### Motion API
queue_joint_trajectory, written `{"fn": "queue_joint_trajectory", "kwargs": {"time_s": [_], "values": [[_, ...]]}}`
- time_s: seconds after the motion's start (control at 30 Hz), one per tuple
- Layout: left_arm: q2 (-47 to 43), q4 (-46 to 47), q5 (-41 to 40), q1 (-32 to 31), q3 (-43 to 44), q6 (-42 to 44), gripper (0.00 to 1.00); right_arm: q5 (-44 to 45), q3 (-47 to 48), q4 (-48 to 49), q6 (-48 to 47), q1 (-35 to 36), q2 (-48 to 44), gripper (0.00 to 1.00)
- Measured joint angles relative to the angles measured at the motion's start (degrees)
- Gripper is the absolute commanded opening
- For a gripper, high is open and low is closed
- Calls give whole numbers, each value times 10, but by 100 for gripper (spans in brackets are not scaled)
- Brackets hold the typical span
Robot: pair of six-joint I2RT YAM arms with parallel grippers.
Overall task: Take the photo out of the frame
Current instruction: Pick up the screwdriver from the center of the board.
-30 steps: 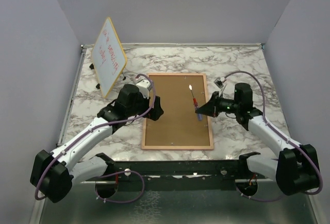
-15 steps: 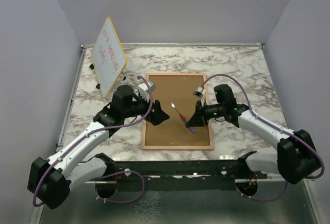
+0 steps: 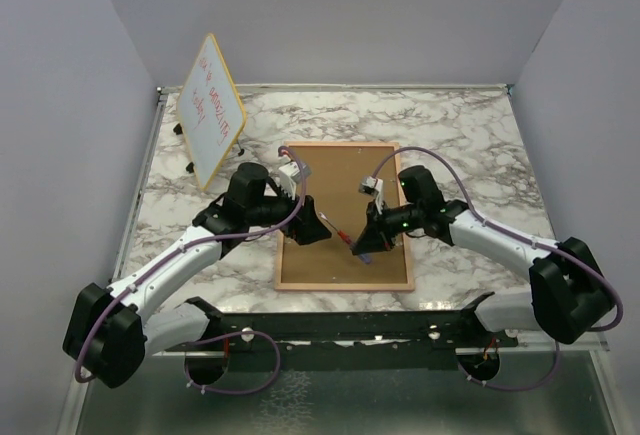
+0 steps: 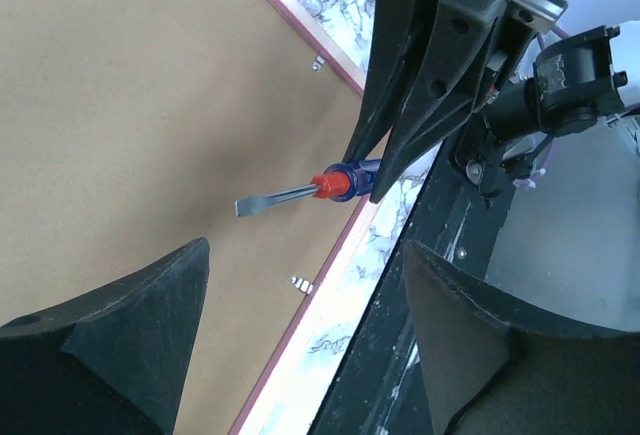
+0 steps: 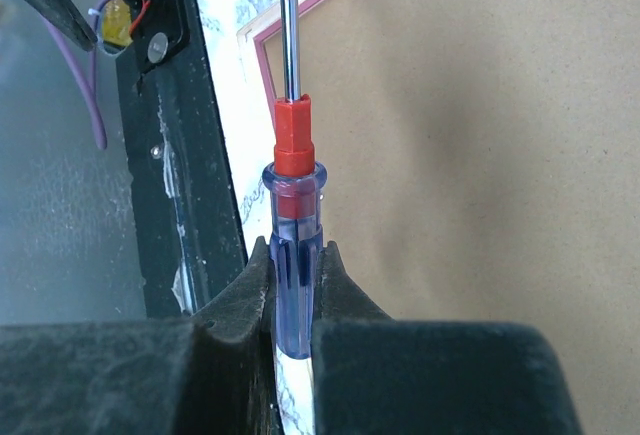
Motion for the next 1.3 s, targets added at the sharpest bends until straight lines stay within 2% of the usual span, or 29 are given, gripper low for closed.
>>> {"fn": "queue_joint_trajectory", "kwargs": {"time_s": [0.1,0.47,0.67,0.83,1.3], "values": [[0,6,5,2,0,-5,72,3,1,0,-3,7,8,1],[25,16,16,31,0,-28,73,4,1,6,-7,13,0,1],[33,145,97,66,-28,-122,74,2,1,30,2,27,0,1],[45,178,132,69,-40,-155,74,3,2,30,7,29,3,1],[65,203,152,69,-42,-181,39,9,15,47,21,32,17,1]]}}
